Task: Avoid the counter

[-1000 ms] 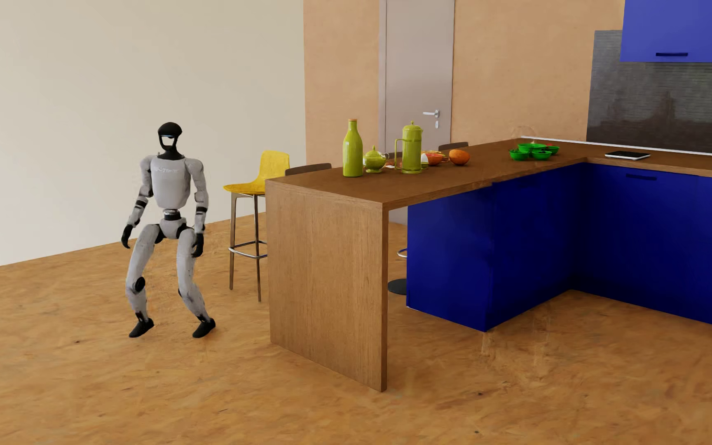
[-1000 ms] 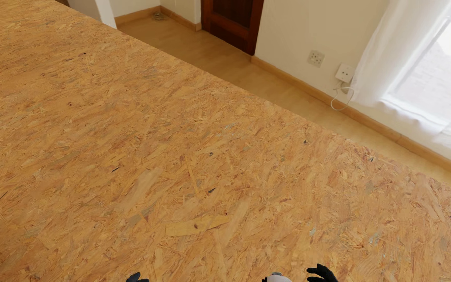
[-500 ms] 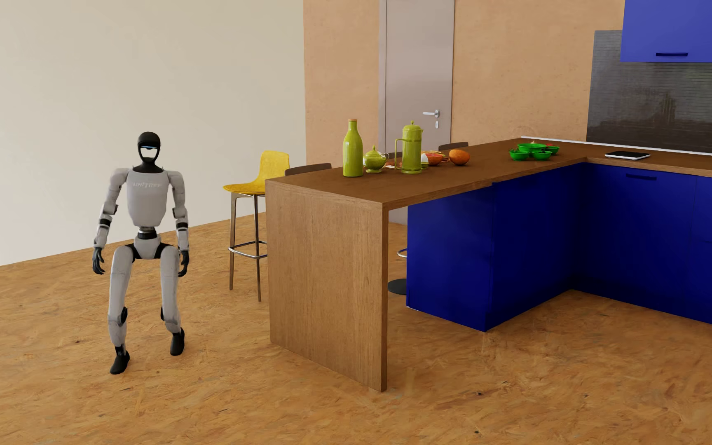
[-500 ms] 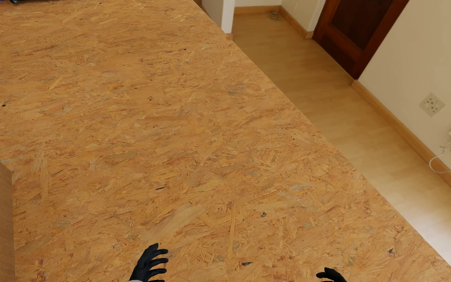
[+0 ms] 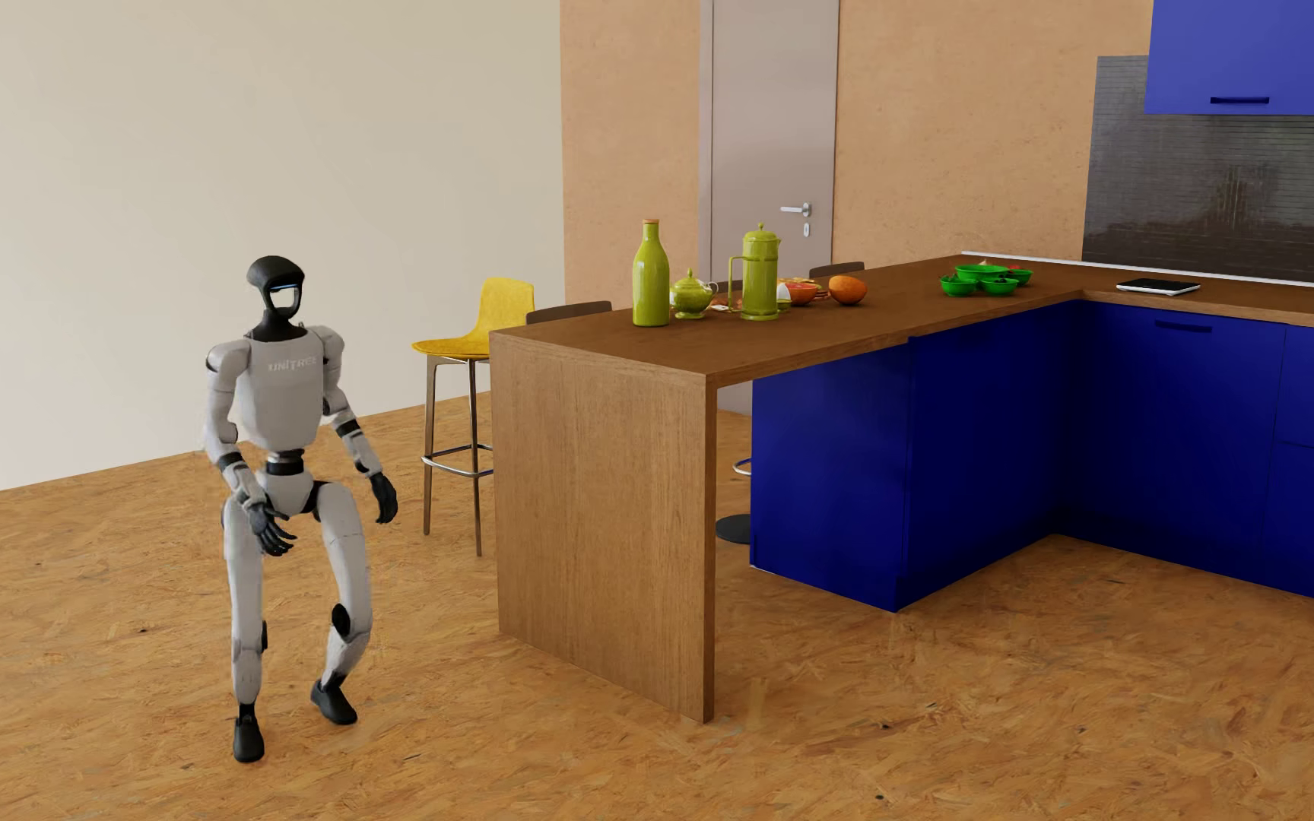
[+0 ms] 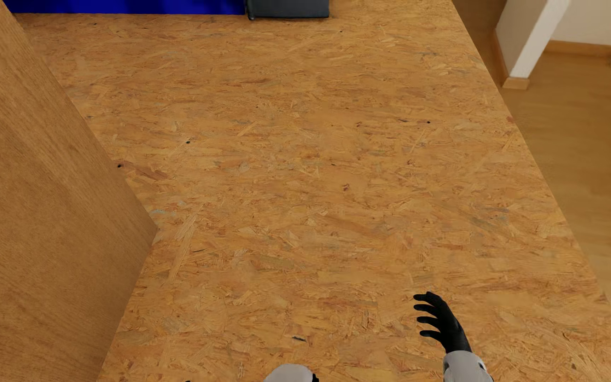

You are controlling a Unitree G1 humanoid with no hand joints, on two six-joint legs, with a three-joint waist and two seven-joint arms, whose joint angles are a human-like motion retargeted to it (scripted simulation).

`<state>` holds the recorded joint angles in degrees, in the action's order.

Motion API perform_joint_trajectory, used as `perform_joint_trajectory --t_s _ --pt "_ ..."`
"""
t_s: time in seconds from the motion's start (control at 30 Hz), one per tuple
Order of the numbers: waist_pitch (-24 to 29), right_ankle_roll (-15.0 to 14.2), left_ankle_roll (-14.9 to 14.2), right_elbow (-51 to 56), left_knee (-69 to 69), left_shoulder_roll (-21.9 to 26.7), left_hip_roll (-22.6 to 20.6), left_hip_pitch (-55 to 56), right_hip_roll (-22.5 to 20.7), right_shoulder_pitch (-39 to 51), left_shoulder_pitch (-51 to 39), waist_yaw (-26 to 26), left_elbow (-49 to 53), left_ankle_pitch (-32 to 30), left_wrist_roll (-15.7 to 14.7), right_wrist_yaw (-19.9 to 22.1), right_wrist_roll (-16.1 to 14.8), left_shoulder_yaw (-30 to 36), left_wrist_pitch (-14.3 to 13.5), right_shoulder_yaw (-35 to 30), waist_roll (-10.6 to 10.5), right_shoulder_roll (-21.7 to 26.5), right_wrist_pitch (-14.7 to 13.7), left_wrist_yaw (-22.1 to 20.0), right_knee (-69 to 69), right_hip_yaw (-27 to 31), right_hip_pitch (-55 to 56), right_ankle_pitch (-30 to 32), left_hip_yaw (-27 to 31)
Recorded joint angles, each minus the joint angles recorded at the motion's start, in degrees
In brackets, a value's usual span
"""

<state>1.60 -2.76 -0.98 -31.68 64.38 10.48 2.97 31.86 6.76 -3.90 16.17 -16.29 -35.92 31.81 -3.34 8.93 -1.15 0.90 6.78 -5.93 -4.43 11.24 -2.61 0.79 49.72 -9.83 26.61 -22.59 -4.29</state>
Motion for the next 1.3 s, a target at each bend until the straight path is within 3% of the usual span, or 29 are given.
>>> perform_joint_trajectory --t_s 0.07,0.1,0.13,0.2,0.27,0.3,0.33,0.37,0.4,0.47,0.5,0.57,0.63,0.67,0.7,0.73,0.8,0.83,0.87,0.9,0.93,1.0,1.07,1.1,1.13,1.17,1.2,1.23,1.3 --pt "-0.9 -3.9 4.7 -0.1 -6.6 1.9 -0.3 -3.7 1.8 2.6 1.9 1.6 -3.0 -1.6 0.7 -0.2 1.0 2.4 0.1 -2.4 0.4 -3.6 -0.7 -1.5 8.5 2.0 -1.4 -2.1 0.3" --pt "-1.1 -5.9 4.8 -1.4 -7.0 3.4 -1.7 -5.6 0.8 1.3 1.5 5.0 -6.1 0.2 0.9 -1.1 2.3 5.8 -0.3 -1.8 1.6 -5.3 -1.3 -2.9 18.8 6.7 3.2 5.8 1.3" --pt "-1.6 -7.8 4.7 -2.3 -9.4 2.5 -3.0 -8.3 -1.2 -1.2 1.3 9.2 -7.0 1.2 0.6 -2.5 3.5 3.5 -0.9 -1.2 3.9 -4.4 -0.9 -4.3 23.1 10.8 7.6 8.0 1.9" --pt "-2.2 -11.0 4.2 -3.2 -15.8 0.1 -4.8 -14.9 -3.4 -8.6 -3.5 14.0 -4.2 2.3 0.7 -5.0 5.5 2.5 -1.2 4.1 7.5 -1.1 1.5 -6.7 19.1 12.9 12.6 2.1 4.9" --pt "-0.5 -12.2 3.2 -1.7 -17.6 -2.4 -6.0 -20.6 -2.5 -12.1 -8.3 14.8 -0.4 2.1 3.4 -5.7 6.5 4.0 -2.0 6.1 10.9 0.0 5.6 -6.5 10.2 11.2 14.5 1.7 7.5" --pt "0.4 -12.4 5.5 -3.6 -8.6 -3.5 -7.0 -17.9 -1.2 -12.0 -10.2 13.9 1.5 -1.1 4.5 -5.4 5.9 2.9 -2.1 6.1 12.0 0.4 4.0 -5.3 -1.5 11.1 12.1 1.5 8.1" --pt "2.2 -9.6 7.3 -6.9 4.3 -2.9 -5.8 -12.2 -0.4 -9.8 -10.0 10.4 1.9 -10.9 4.4 -4.3 4.0 3.6 -2.4 5.9 9.9 3.3 1.1 -3.2 -2.3 8.6 9.5 9.5 6.5" --pt "3.3 -3.3 7.1 -5.4 10.2 -1.5 -3.7 -6.6 0.3 -7.1 -7.6 7.8 0.5 -15.7 3.7 -2.6 1.8 3.0 -3.0 5.7 7.0 5.0 -0.3 -0.5 -1.6 6.2 7.0 6.6 3.6" --pt "3.8 1.7 6.3 -4.0 8.3 0.5 -1.2 -3.0 0.9 -3.7 -3.6 5.1 -0.2 -12.0 3.2 -0.8 0.0 0.9 -3.0 4.4 4.2 4.0 -1.3 2.0 -1.4 4.4 4.0 3.9 1.0" --pt "1.1 -4.6 4.3 0.2 -5.2 1.5 2.0 -0.3 1.7 2.5 2.5 0.4 -0.2 -2.3 3.4 0.9 -0.6 -0.7 -0.5 -0.6 -1.2 -1.0 -0.6 1.6 -1.3 1.8 -1.4 -1.3 0.6" --pt "0.7 -4.3 2.6 -0.3 -8.6 1.0 1.0 -2.7 2.8 5.1 4.1 0.2 -2.6 -3.2 3.2 0.3 0.7 1.8 0.8 -2.5 -2.5 -3.0 -0.9 -0.6 5.7 3.4 -1.2 -2.2 1.0" --pt "1.1 -1.1 2.3 -3.8 -9.7 1.0 -2.0 -8.5 0.3 1.8 1.3 4.0 -5.6 0.9 0.8 -2.9 4.3 6.3 3.1 -1.6 -0.9 -5.0 -3.0 -4.4 20.7 11.2 6.2 9.5 2.9" --pt "0.9 -0.9 2.3 -5.7 -8.0 -2.9 -4.6 -12.0 -0.6 -6.5 -2.7 7.8 1.6 3.4 -1.9 -6.0 7.6 2.8 3.6 2.7 3.3 -1.1 -4.3 -6.9 5.1 13.3 8.4 1.2 4.6" --pt "0.5 -5.4 3.6 -6.5 -0.7 -4.4 -4.3 -10.1 -0.3 -8.4 -4.7 7.7 1.2 1.0 -2.7 -6.2 7.6 2.6 2.0 3.4 3.1 2.7 -3.6 -6.5 5.3 11.8 6.4 -1.0 5.9" --pt "-0.1 -4.9 6.7 -5.8 5.2 -4.7 -3.1 -7.5 0.4 -9.0 -4.9 6.9 -0.6 -4.7 -3.2 -5.2 6.5 3.2 0.0 3.8 2.4 4.4 -1.6 -4.4 4.6 9.5 3.2 -3.5 4.7" --pt "-0.7 -4.0 6.5 -5.9 7.3 -4.1 -2.2 -5.5 0.8 -7.3 -3.3 4.6 -1.0 -7.5 -3.1 -3.1 4.6 2.2 -1.4 3.5 1.7 4.3 1.2 -1.0 1.9 7.5 -0.9 -4.8 2.5" --pt "-1.1 -5.3 4.1 0.6 3.0 -0.8 -1.7 -2.6 1.8 -0.7 0.0 -0.9 1.7 -4.9 -1.9 1.1 0.8 0.2 -1.8 1.7 1.0 -0.5 6.9 4.3 -3.3 3.9 -8.9 -6.6 -0.8" --pt "-0.9 -6.6 4.0 1.0 -5.6 0.3 -0.5 -3.5 1.5 4.0 2.1 -0.3 -0.5 -1.6 -0.7 1.5 -0.3 1.2 -2.3 -0.2 0.1 -2.9 5.2 4.2 4.6 4.7 -7.5 -3.7 0.4" --pt "-0.7 -7.8 4.9 -2.1 -8.5 1.9 -1.2 -5.9 0.5 5.9 2.5 1.5 -5.9 0.9 0.3 0.6 -0.4 4.6 -2.4 -0.4 1.3 -5.9 0.7 2.7 15.7 7.9 -3.0 3.3 1.3" --pt "-0.3 -8.5 4.8 -3.3 -10.5 2.0 -2.5 -9.2 -2.5 2.7 1.5 3.6 -7.9 2.3 0.7 -1.5 0.6 4.8 -1.3 -1.3 3.4 -5.6 -3.7 0.7 23.0 10.8 1.8 5.6 2.4" --pt "0.3 -8.8 4.8 -3.6 -13.4 0.8 -4.0 -12.7 -3.5 -1.8 0.5 7.1 -5.0 3.0 0.3 -4.2 2.5 4.3 0.5 1.0 5.8 -4.3 -5.8 -1.6 22.3 11.2 6.6 1.8 3.8" --pt "2.3 -9.6 3.6 -2.8 -15.3 -0.9 -5.8 -19.3 -3.7 -9.1 -4.3 12.3 -1.1 4.5 1.4 -8.5 6.3 3.6 3.9 3.6 9.3 -1.0 -4.5 -7.3 10.7 10.4 13.6 0.3 6.1" --pt "2.8 -10.9 5.7 -7.3 1.1 -1.7 -7.3 -14.9 -2.1 -10.0 -8.9 11.2 1.3 -4.8 2.0 -8.3 6.7 2.3 5.4 5.3 11.1 2.8 -3.6 -8.2 0.1 10.0 13.4 8.7 5.7" --pt "3.1 -7.4 6.0 -8.0 9.8 -2.0 -5.5 -10.2 -1.7 -8.2 -9.1 8.7 -0.3 -14.4 2.0 -6.3 5.3 2.6 5.0 4.9 8.3 5.2 -3.0 -6.0 1.1 7.5 10.7 7.1 4.5" --pt "3.7 -0.6 4.8 -5.6 12.3 -1.3 -4.1 -5.4 -1.3 -3.9 -5.9 6.1 -1.2 -14.3 2.0 -3.6 3.4 1.0 4.0 5.5 5.4 5.7 -1.2 -2.4 0.5 5.5 7.0 4.7 2.5" --pt "3.8 0.9 4.0 -2.3 9.7 -0.3 -2.4 -1.8 -0.7 0.0 -2.1 2.7 0.8 -9.3 2.6 -1.0 1.5 -0.1 3.6 4.6 2.7 4.4 0.3 0.7 -0.3 3.9 3.3 2.3 1.0" --pt "2.6 -3.7 3.0 1.4 2.8 -0.1 -0.6 0.3 0.4 2.9 1.1 -0.3 1.2 -3.8 4.1 1.0 0.0 -1.5 3.1 2.8 0.5 2.2 1.0 2.3 -0.9 2.7 0.2 -0.2 0.5" --pt "1.4 -6.1 2.8 -0.8 -7.1 0.3 0.4 -1.0 0.7 6.0 3.5 0.1 -2.4 -4.0 5.5 1.8 -0.4 0.8 2.1 0.9 -1.0 -1.4 -1.2 1.7 6.5 4.5 1.0 0.7 1.8" --pt "0.4 -7.5 3.3 -3.4 -10.9 1.8 -3.1 -6.9 -0.2 2.3 2.1 2.7 -7.4 -1.6 4.8 0.0 0.9 5.8 1.9 -4.8 0.9 -3.2 -6.1 -0.8 17.9 10.7 6.2 7.1 2.3"
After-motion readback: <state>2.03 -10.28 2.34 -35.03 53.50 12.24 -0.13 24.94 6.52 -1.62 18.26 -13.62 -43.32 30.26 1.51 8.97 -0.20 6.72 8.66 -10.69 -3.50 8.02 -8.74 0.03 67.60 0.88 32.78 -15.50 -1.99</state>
